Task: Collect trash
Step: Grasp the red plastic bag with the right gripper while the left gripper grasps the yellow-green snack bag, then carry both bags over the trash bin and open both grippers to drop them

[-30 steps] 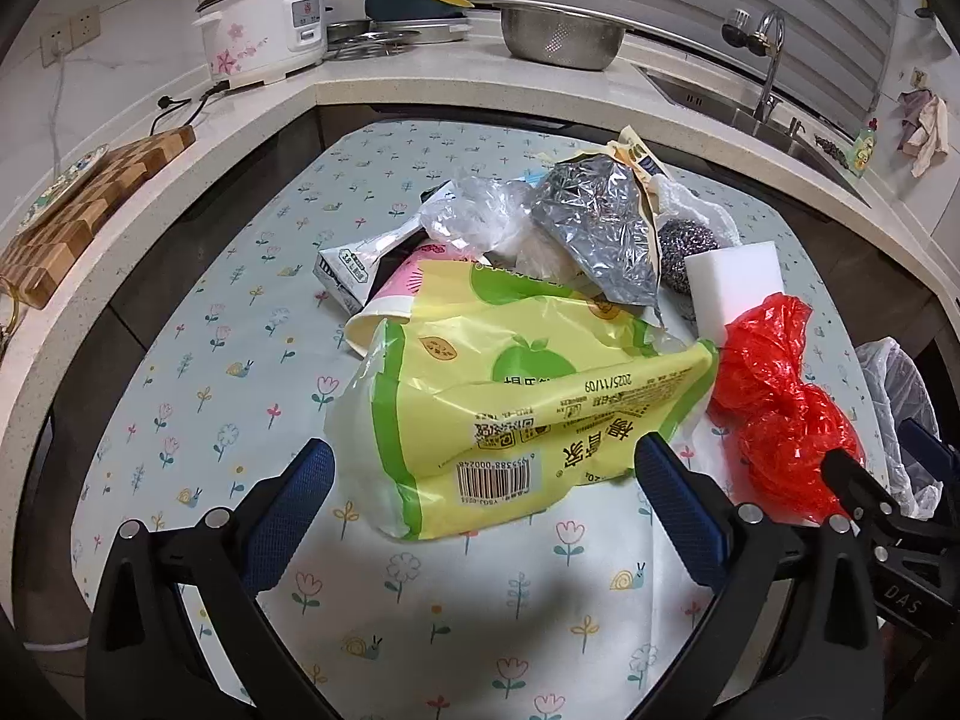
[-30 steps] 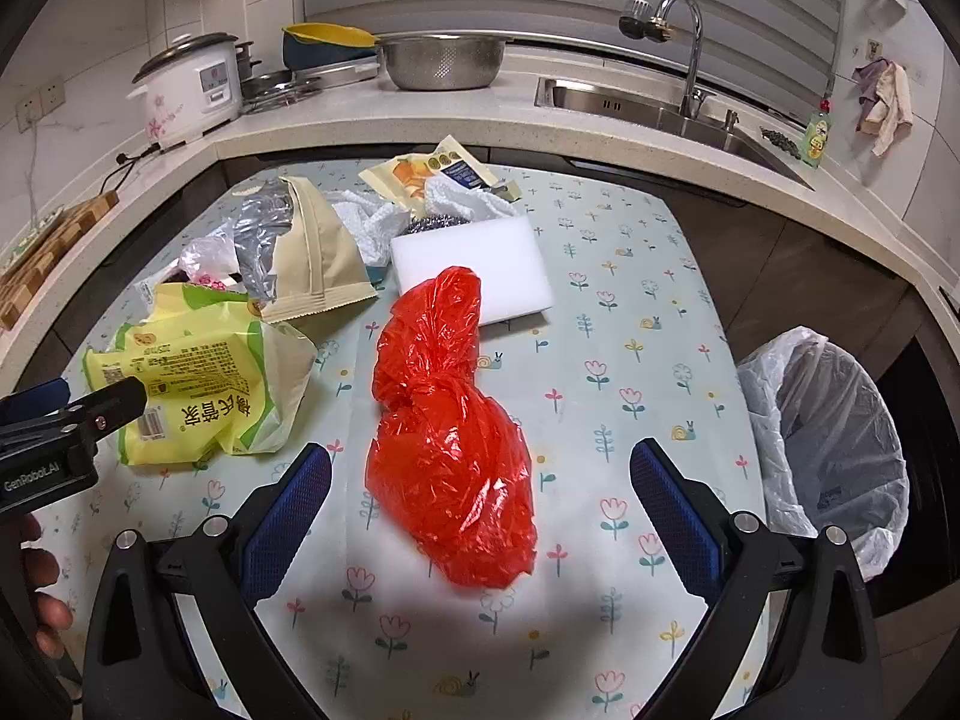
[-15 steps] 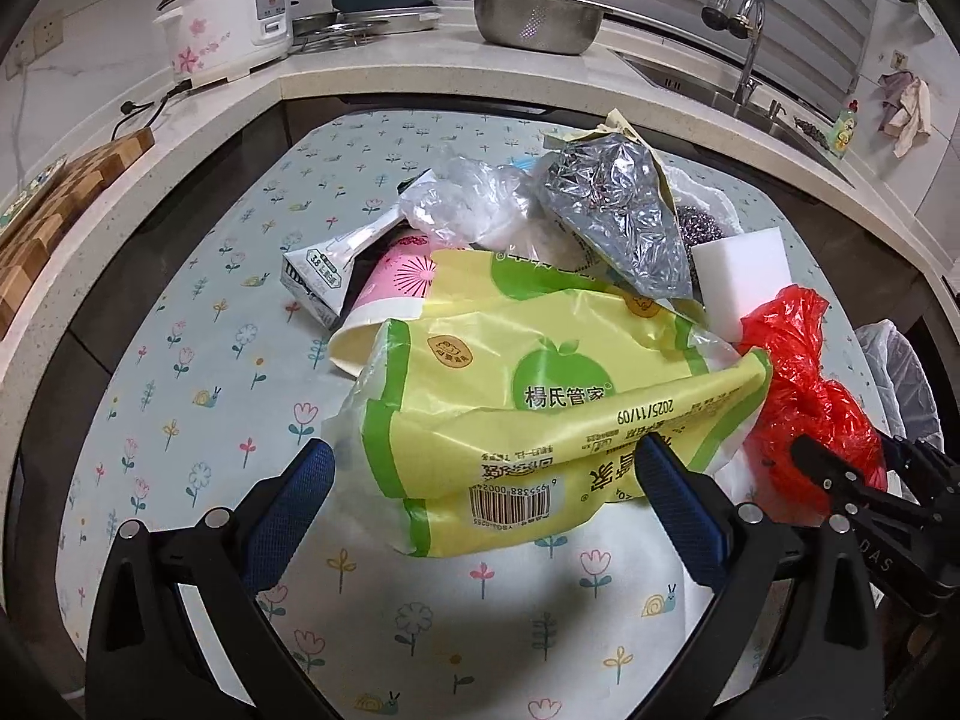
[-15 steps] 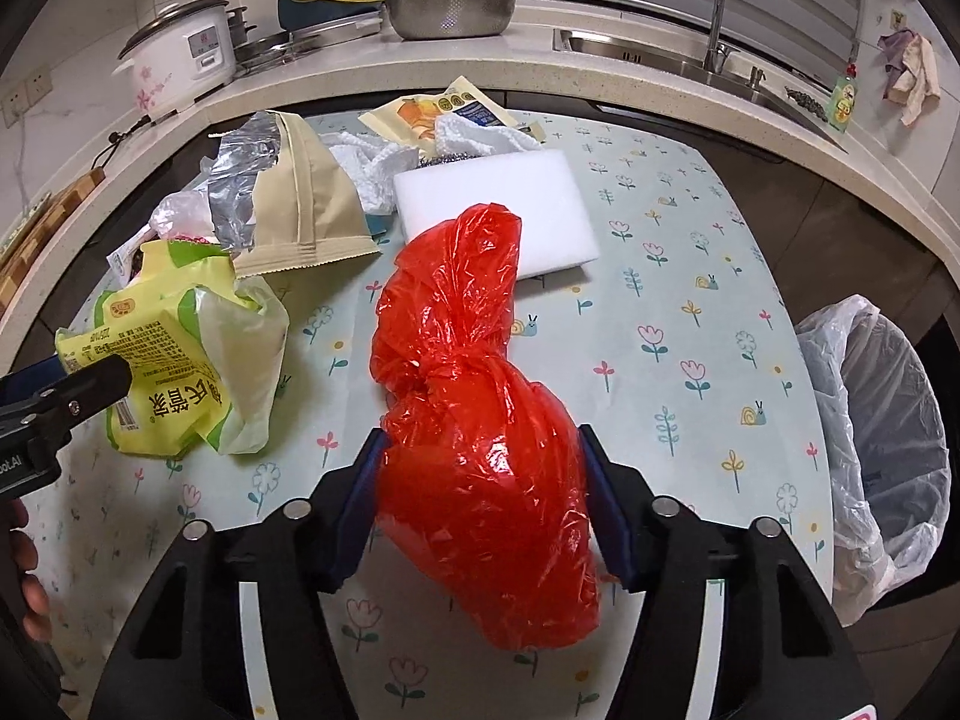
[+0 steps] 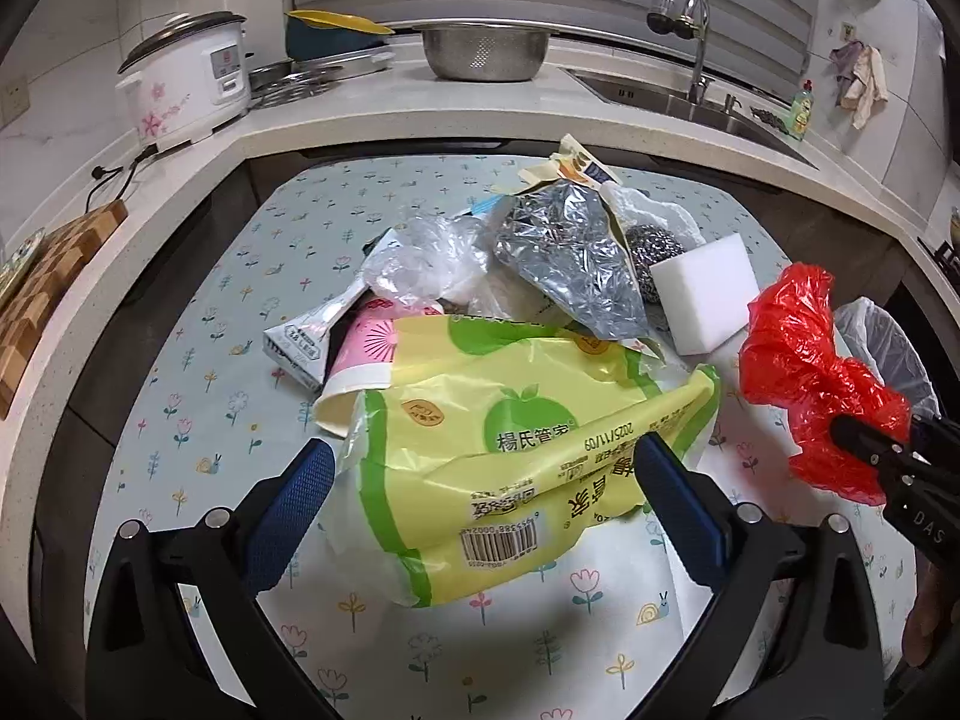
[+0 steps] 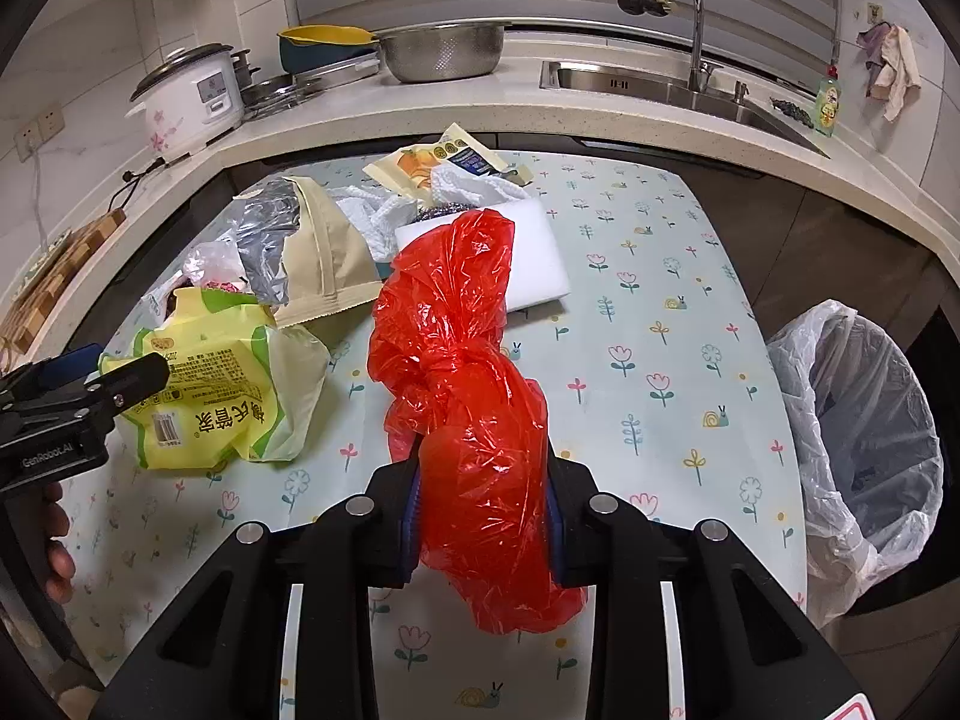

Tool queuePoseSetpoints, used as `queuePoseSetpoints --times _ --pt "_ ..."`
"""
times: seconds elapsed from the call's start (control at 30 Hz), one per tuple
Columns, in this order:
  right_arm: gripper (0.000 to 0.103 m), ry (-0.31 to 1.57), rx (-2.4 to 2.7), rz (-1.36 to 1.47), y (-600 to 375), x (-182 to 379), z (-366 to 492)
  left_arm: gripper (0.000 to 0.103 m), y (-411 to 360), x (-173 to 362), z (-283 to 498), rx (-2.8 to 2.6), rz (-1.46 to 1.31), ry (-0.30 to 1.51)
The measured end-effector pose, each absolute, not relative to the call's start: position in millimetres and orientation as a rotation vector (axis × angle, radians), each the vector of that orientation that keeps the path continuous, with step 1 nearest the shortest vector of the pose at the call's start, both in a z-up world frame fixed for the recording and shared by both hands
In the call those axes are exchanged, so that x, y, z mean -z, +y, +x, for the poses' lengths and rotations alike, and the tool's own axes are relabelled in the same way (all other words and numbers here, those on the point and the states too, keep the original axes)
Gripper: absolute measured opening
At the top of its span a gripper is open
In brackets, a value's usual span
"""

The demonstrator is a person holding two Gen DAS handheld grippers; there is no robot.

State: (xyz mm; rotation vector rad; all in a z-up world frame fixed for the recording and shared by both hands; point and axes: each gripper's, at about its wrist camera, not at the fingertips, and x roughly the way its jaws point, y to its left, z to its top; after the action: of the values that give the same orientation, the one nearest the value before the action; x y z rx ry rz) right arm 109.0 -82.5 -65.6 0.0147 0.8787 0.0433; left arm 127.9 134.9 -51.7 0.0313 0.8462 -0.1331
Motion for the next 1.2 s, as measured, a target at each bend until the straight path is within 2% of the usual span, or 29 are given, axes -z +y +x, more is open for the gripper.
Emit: queuePoseSetpoints --times 0.13,0.2,0.27,0.4,0.57,1.2 --pt "0.029 0.879 -0.024 0.023 -88.3 62.4 104.3 0.082 123.6 55.6 128.8 0.188 0.052 0.861" --pt "0.029 0.878 -0.015 0.028 -90.8 61.2 101.9 0.067 117.3 58.0 128.1 0.223 0.057 0.878" --pt "0.029 0.878 -0.006 0.034 -95.1 60.0 98.9 0.059 110.6 60.6 125.8 0.254 0.065 0.894" --pt "0.029 0.873 0.012 0.044 -102.6 57.0 93.0 0.036 93.1 64.5 118.8 0.324 0.079 0.921" --pt "0.029 0.863 0.040 0.057 -113.6 51.6 83.7 0.017 72.1 65.4 107.9 0.380 0.090 0.931" --pt "0.029 0.750 0.192 0.121 -182.8 13.4 41.2 0.015 19.2 17.7 76.5 0.485 0.067 0.859"
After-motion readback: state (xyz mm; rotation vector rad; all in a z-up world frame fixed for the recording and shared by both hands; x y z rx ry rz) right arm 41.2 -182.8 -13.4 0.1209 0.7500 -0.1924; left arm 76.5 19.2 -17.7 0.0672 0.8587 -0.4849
